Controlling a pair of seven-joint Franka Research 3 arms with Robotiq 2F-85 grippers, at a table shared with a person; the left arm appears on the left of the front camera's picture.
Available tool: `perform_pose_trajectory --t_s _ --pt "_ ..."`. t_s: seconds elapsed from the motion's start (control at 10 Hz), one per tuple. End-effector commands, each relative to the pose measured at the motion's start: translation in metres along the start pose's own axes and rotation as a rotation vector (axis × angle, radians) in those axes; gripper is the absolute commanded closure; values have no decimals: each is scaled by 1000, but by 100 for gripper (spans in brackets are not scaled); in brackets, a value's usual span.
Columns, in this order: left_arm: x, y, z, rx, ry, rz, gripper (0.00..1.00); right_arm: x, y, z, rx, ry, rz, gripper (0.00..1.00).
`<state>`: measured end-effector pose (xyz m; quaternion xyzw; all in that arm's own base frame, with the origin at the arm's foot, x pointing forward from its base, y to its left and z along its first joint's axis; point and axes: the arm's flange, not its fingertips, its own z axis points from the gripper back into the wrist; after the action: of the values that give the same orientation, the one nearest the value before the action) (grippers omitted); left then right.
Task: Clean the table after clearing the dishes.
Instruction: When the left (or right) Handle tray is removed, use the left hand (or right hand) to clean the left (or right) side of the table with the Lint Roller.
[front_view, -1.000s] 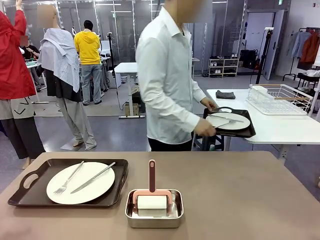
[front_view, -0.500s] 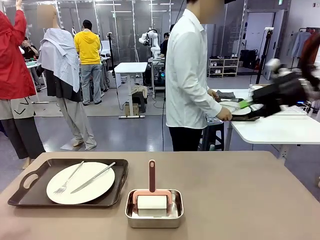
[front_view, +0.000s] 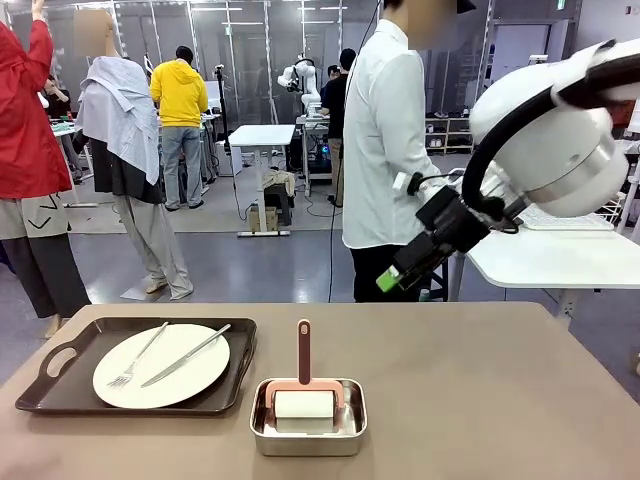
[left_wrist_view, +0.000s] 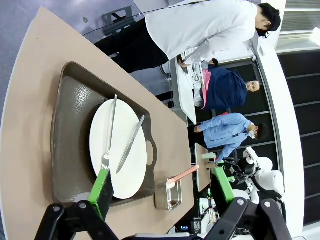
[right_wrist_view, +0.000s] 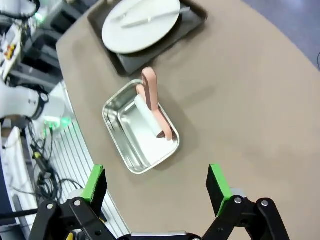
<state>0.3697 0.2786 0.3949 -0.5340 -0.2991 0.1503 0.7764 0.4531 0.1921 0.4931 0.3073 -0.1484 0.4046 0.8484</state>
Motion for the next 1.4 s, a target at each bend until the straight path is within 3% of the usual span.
perform_pose_trajectory --t_s 0.0,0.7,1.0,1.3 --pt "-1 0 2 -17 1 -1 0 3 0 14 7 -47 -32 0" --pt "-1 0 2 -17 1 -1 0 2 -7 17 -9 -35 -15 0" --pt "-1 0 2 -17 1 -1 0 79 1 -30 15 142 304 0" --pt "-1 0 2 -17 1 -1 0 123 14 -89 3 280 470 0"
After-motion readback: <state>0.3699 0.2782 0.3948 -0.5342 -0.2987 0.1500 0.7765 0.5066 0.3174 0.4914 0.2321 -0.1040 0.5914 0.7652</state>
